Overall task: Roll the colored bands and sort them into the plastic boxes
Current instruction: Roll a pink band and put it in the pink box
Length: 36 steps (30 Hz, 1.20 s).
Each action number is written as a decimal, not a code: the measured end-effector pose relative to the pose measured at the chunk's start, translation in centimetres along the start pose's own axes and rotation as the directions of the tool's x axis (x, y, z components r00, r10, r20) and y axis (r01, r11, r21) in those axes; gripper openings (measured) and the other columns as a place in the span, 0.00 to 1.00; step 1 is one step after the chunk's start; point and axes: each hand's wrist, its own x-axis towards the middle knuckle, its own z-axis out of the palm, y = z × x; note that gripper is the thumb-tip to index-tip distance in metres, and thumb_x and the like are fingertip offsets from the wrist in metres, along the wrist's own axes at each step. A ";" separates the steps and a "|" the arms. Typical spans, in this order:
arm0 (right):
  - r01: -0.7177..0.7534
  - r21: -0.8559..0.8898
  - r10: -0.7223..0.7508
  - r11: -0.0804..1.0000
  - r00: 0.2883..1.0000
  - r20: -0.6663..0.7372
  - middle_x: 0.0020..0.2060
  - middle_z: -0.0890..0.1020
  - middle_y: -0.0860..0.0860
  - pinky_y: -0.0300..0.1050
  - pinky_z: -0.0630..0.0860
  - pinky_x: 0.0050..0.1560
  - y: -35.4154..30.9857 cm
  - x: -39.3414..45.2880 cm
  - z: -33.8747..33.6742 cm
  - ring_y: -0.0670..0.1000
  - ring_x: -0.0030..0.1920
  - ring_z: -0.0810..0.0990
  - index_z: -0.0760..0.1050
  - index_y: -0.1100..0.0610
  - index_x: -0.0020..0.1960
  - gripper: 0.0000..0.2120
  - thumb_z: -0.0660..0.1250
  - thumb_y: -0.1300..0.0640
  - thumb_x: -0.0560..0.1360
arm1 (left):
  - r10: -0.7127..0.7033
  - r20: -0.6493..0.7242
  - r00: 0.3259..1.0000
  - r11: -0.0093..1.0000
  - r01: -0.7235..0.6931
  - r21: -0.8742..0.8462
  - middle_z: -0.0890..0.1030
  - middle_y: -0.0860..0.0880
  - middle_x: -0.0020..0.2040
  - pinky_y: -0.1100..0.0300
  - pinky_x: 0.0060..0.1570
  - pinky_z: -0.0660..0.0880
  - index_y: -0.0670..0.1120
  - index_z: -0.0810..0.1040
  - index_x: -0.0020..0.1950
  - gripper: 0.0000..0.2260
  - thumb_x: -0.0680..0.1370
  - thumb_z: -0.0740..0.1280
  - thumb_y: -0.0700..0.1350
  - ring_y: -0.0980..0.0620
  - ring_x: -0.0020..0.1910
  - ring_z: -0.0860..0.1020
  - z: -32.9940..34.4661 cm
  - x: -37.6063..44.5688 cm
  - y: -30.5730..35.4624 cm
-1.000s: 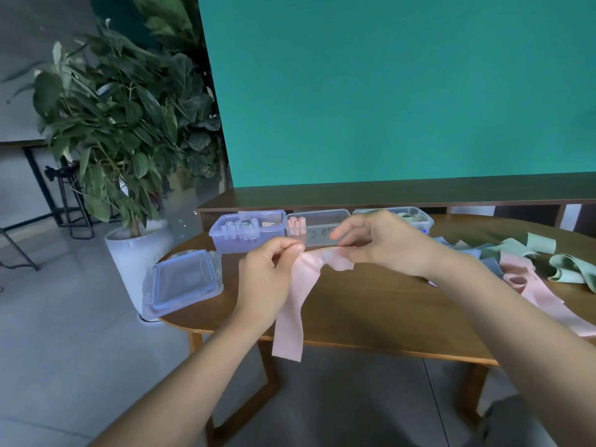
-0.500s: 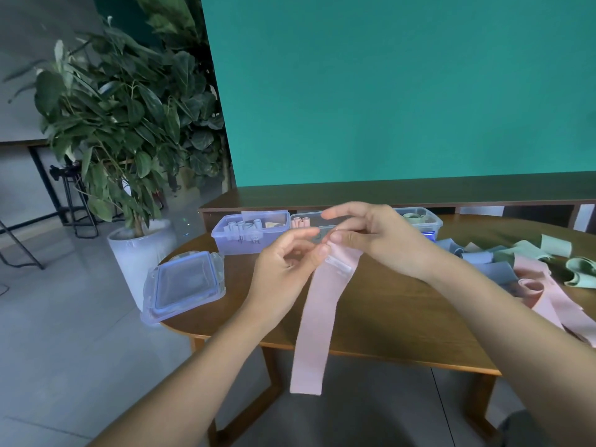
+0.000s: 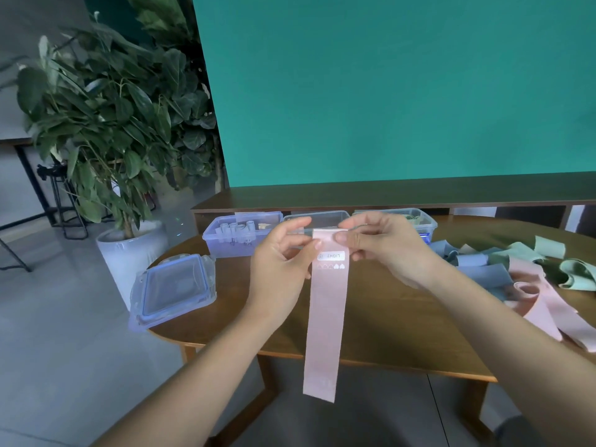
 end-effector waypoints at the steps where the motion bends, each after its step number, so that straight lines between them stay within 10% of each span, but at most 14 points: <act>1: -0.018 0.001 0.018 1.000 1.000 -0.004 0.40 0.86 0.53 0.47 0.82 0.45 0.7 0.3 0.1 0.52 0.40 0.83 0.82 0.59 0.52 0.16 0.78 0.54 0.68 | 0.000 0.003 1.000 1.000 0.000 0.015 0.85 0.56 0.53 0.66 0.34 0.77 0.54 0.78 0.64 0.16 0.77 0.73 0.44 0.56 0.48 0.84 0.0 0.2 -0.5; 23: -0.190 -0.173 0.208 0.966 0.974 0.088 0.31 0.81 0.52 0.38 0.70 0.31 14.6 12.0 0.6 0.50 0.31 0.72 0.85 0.56 0.46 0.09 0.76 0.50 0.74 | -0.176 0.022 0.984 0.937 0.160 0.312 0.84 0.59 0.50 0.65 0.53 0.79 0.52 0.84 0.52 0.05 0.78 0.73 0.45 0.62 0.50 0.81 1.1 11.0 -18.2; 29: -0.226 -0.185 0.234 0.956 0.972 0.019 0.30 0.83 0.52 0.36 0.71 0.29 17.0 14.5 0.9 0.45 0.26 0.74 0.85 0.58 0.47 0.08 0.75 0.52 0.75 | -0.264 0.009 0.964 0.924 0.250 0.288 0.85 0.55 0.47 0.65 0.40 0.75 0.50 0.85 0.52 0.05 0.78 0.72 0.43 0.57 0.41 0.81 1.5 13.7 -20.6; 36: -0.292 -0.402 0.231 0.868 0.953 -0.194 0.37 0.85 0.50 0.31 0.72 0.28 18.7 15.8 1.6 0.41 0.24 0.77 0.79 0.51 0.56 0.07 0.71 0.54 0.79 | -0.267 0.034 0.963 0.882 0.230 0.411 0.84 0.53 0.54 0.60 0.55 0.79 0.51 0.85 0.55 0.06 0.78 0.72 0.45 0.55 0.51 0.81 2.1 14.8 -22.1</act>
